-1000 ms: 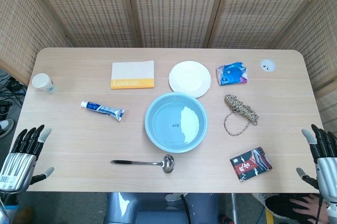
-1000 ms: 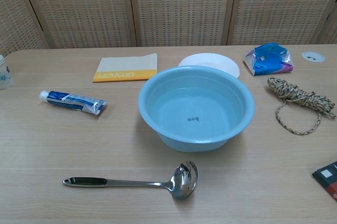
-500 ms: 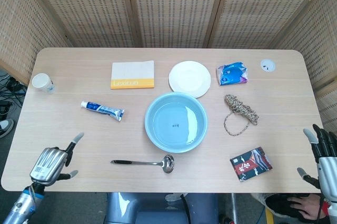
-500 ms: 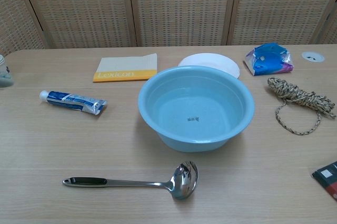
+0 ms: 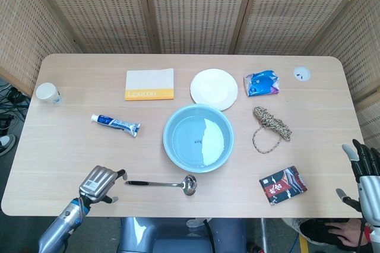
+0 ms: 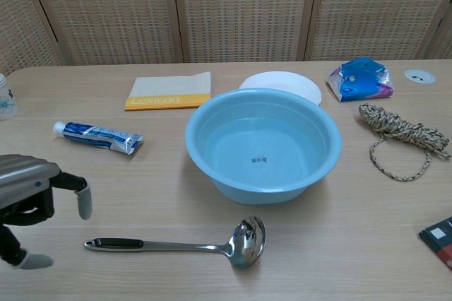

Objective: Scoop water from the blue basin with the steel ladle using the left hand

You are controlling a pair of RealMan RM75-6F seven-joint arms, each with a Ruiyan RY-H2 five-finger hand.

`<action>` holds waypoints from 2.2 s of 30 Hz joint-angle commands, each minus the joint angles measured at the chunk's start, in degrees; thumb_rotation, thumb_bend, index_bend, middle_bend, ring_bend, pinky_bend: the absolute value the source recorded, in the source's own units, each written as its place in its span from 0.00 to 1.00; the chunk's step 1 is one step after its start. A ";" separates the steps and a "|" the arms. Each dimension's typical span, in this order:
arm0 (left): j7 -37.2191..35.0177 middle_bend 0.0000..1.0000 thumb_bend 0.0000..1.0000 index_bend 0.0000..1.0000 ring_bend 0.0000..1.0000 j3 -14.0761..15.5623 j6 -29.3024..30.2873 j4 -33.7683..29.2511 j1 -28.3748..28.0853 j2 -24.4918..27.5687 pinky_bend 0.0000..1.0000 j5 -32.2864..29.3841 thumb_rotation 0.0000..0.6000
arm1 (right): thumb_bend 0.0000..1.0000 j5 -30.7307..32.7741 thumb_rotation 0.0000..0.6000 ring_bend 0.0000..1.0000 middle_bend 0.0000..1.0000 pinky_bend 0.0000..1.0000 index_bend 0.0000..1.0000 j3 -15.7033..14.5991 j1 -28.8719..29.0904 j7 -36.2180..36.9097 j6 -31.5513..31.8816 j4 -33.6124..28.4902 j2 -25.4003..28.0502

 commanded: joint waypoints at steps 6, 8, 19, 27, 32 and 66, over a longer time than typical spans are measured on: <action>10.43 0.99 0.21 0.41 1.00 -0.77 1.30 10.26 -3.86 -16.07 1.00 -8.57 1.00 | 0.00 0.40 1.00 0.00 0.00 0.00 0.00 0.07 0.13 0.58 -0.36 0.24 0.11; 10.47 0.99 0.24 0.41 1.00 -0.82 1.48 11.09 -4.27 -16.90 1.00 -9.01 1.00 | 0.00 0.48 1.00 0.00 0.00 0.00 0.00 0.09 0.18 0.67 -0.45 0.26 0.14; 9.17 0.99 0.36 0.42 1.00 -0.15 2.48 11.59 -5.89 -17.30 1.00 -10.04 1.00 | 0.00 0.69 1.00 0.00 0.00 0.00 0.00 0.14 0.26 0.75 -0.62 0.23 0.16; 7.22 0.99 0.36 0.43 1.00 0.79 3.28 14.43 -6.32 -18.64 1.00 -9.20 1.00 | 0.00 0.68 1.00 0.00 0.00 0.00 0.00 0.08 0.22 0.54 -0.61 0.07 0.18; 3.26 0.99 0.36 0.44 1.00 1.10 3.88 16.94 -6.30 -20.00 1.00 -7.03 1.00 | 0.00 0.65 1.00 0.00 0.00 0.00 0.00 0.02 0.32 0.45 -0.82 0.15 0.03; 1.29 0.98 0.36 0.50 1.00 2.42 4.56 22.67 -6.58 -23.81 1.00 -5.75 1.00 | 0.00 1.06 1.00 0.00 0.00 0.00 0.00 0.06 0.51 0.94 -1.25 0.28 0.12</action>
